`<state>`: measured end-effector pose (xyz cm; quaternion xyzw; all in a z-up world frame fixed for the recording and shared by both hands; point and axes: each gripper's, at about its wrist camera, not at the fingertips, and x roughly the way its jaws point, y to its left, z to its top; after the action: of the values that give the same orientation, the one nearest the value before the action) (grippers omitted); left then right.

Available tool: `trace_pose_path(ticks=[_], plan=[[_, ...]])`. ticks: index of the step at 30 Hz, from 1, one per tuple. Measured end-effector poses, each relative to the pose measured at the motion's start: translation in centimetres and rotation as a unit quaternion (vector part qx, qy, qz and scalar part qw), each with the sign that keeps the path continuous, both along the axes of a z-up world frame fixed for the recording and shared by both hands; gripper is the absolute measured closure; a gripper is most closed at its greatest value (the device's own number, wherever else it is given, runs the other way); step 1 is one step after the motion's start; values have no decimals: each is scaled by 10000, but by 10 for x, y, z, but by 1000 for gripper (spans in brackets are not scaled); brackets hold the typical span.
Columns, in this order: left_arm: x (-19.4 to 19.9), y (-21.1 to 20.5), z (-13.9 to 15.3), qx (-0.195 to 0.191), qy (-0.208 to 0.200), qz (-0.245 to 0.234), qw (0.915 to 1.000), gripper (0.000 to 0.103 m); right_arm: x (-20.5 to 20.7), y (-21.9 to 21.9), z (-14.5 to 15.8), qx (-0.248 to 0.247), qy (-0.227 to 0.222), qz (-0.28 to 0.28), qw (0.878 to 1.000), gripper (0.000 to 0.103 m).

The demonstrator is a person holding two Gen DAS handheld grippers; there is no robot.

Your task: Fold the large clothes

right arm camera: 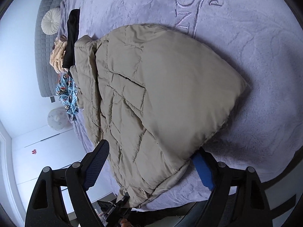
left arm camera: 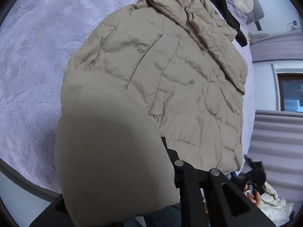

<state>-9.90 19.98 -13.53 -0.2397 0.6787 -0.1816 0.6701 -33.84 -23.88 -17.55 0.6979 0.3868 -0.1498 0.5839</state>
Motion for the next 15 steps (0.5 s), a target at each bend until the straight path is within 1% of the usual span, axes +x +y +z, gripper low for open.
trace_pose_path(ticks=[1, 2, 3, 5, 6, 7, 8, 9, 11, 13, 14, 15], plan=[[2, 3, 4, -76, -69, 56, 9999, 90, -1, -1, -3, 53, 95, 5, 9999, 44], [4, 5, 8, -106, -125, 95, 9998, 90, -2, -2, -6, 111, 154, 7, 9998, 59], [6, 6, 12, -110, -169, 109, 9997, 90, -4, -2, -9, 148, 164, -13, 9998, 63], [8, 4, 15, -72, -176, 73, 9998, 90, -9, -3, -8, 55, 307, 92, 9995, 63], [9, 3, 15, -45, -163, 49, 9998, 90, -12, -3, -4, -77, 388, 251, 9989, 62], [9, 3, 13, -4, -127, 27, 9999, 90, -13, -2, 0, -285, 603, 548, 9963, 58], [9, 1, 10, 31, -74, 9, 10000, 90, -14, -1, 2, -441, 762, 748, 9933, 35], [9, 1, 5, 67, 1, -5, 10000, 90, -16, -1, 6, -600, 806, 840, 9914, 21], [9, 1, -4, 115, 161, -6, 9998, 90, -17, -4, 3, -518, 647, 737, 9938, 21], [9, 1, -12, 145, 316, -3, 9994, 90, -13, -9, -6, -318, 374, 328, 9983, 21], [10, 2, -13, 193, 323, -19, 9993, 90, -10, -11, -12, -183, 251, 167, 9994, 21], [11, 1, -11, 250, 278, -47, 9993, 90, -5, -11, -19, -37, 185, 44, 9998, 26]])
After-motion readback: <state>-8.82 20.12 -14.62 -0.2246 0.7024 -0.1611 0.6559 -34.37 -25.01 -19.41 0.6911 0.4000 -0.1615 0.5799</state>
